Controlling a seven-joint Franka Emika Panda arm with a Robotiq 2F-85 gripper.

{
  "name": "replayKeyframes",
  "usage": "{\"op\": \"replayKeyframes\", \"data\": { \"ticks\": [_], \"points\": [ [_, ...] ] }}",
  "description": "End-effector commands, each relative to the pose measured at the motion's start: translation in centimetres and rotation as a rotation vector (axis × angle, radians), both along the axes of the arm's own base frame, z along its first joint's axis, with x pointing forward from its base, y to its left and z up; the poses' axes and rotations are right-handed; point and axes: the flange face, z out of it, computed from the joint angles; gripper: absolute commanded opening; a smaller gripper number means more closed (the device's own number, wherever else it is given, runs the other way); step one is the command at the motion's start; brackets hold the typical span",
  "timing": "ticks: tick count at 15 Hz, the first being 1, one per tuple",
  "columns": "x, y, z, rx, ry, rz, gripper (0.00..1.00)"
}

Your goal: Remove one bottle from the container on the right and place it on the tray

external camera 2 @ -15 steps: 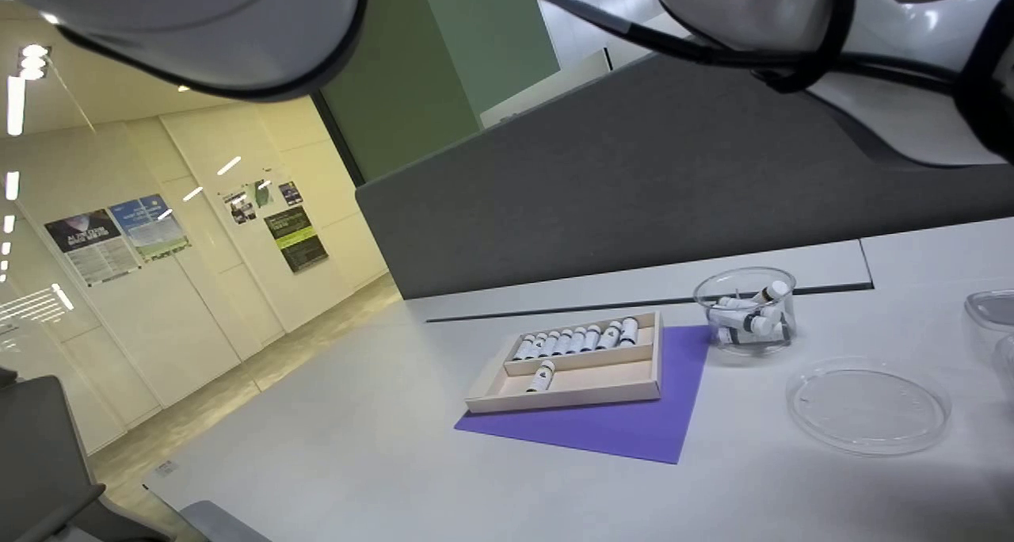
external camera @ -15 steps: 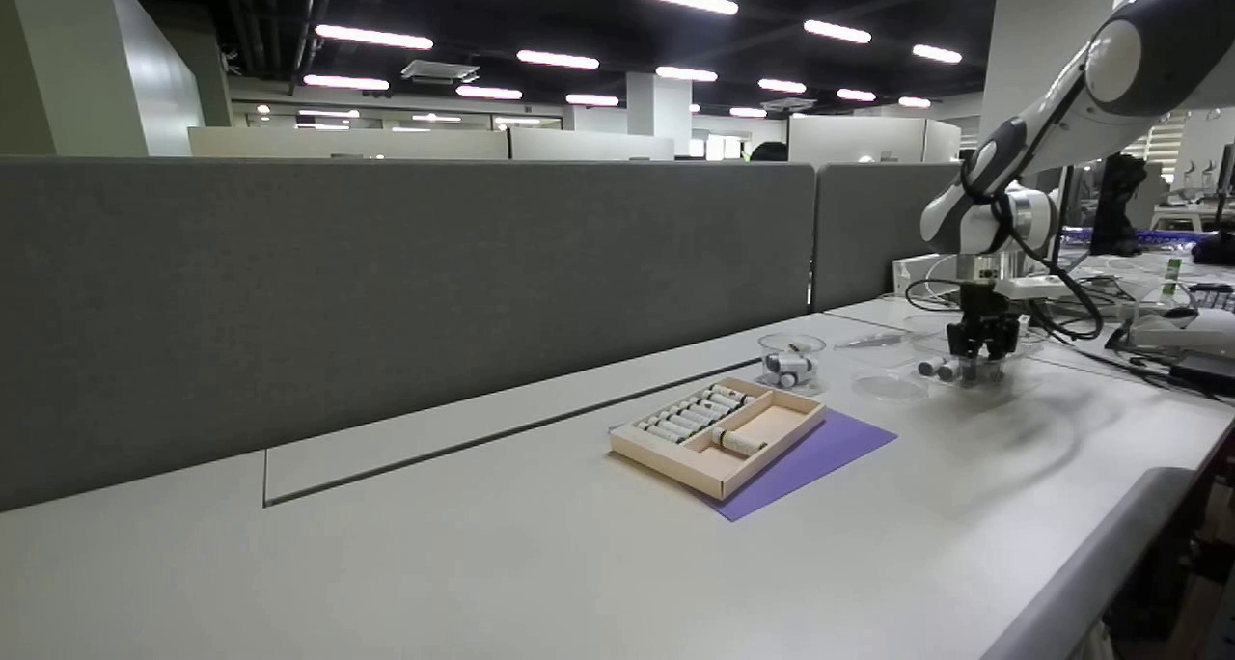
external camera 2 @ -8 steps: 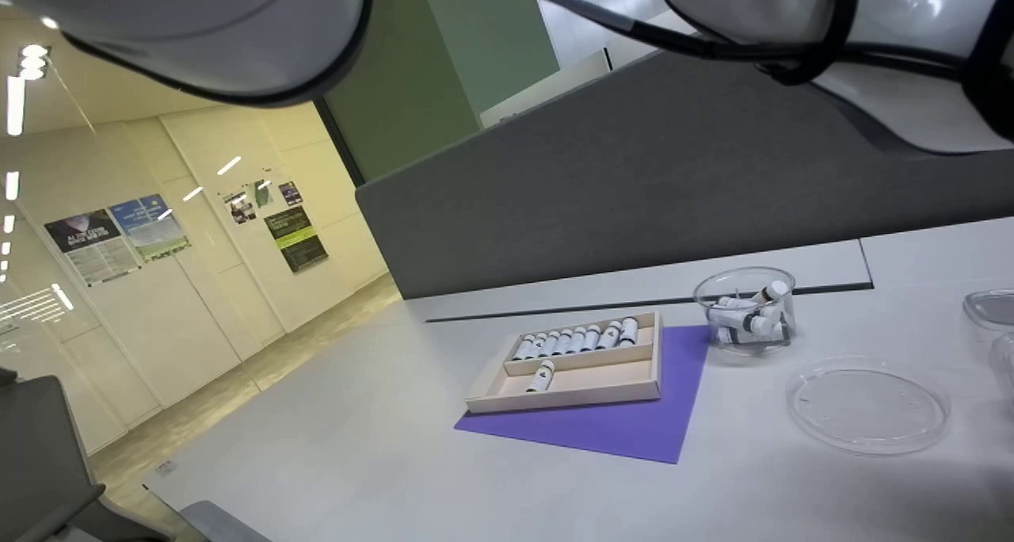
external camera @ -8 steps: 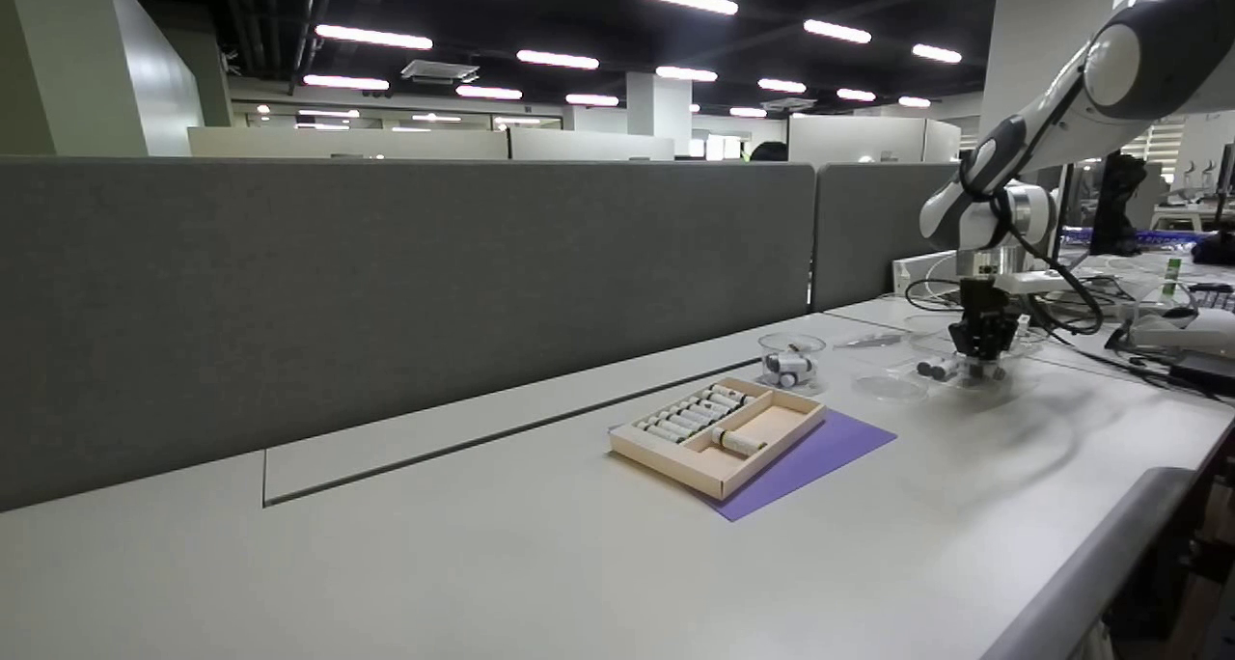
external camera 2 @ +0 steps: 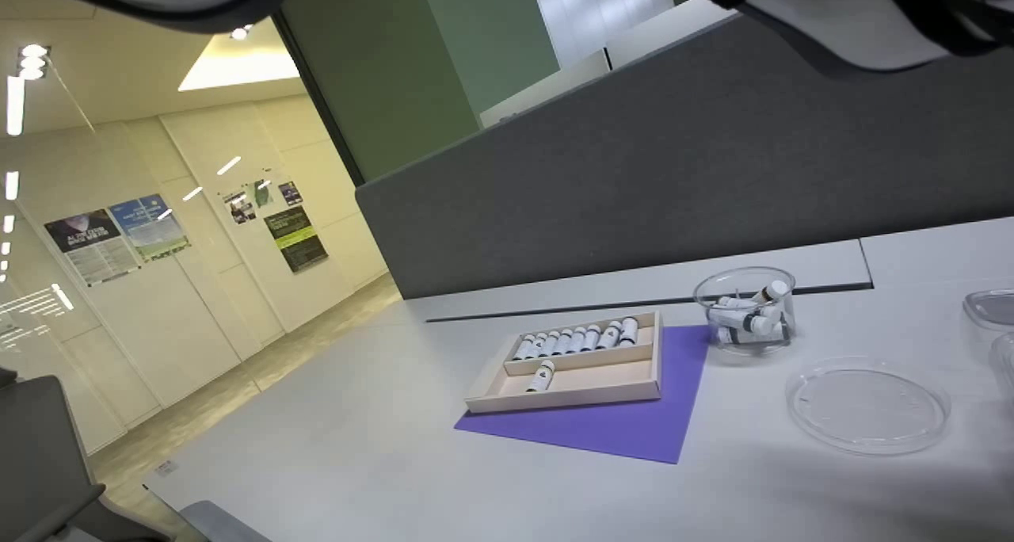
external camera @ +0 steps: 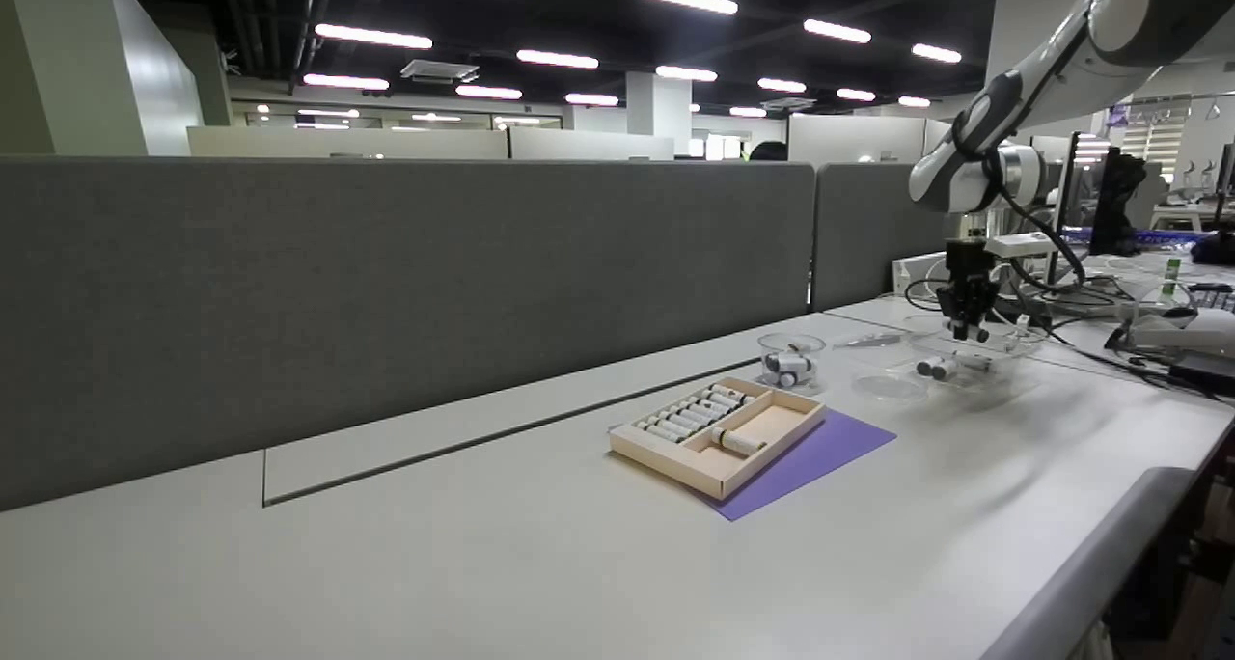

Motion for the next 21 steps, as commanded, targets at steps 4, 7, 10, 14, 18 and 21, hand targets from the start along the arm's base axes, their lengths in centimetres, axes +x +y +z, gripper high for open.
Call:
{"op": "replayKeyframes", "data": {
  "ticks": [4, 7, 10, 14, 18, 21],
  "points": [
    [1.3, 7.4, 1.5, -0.081, 0.056, 0.156, 0.05],
    [2.6, 12.5, 1.0, -0.118, 0.033, 0.261, 0.05],
    [3.5, 17.6, 0.6, -0.129, 0.024, 0.332, 0.05],
    [3.2, 23.8, 0.6, -0.075, 0.13, 0.384, 0.05],
    [3.1, 28.4, 0.7, 0.021, 0.228, 0.437, 0.05],
    [4.0, 30.6, -0.1, 0.076, 0.221, 0.469, 0.05]
  ]
}}
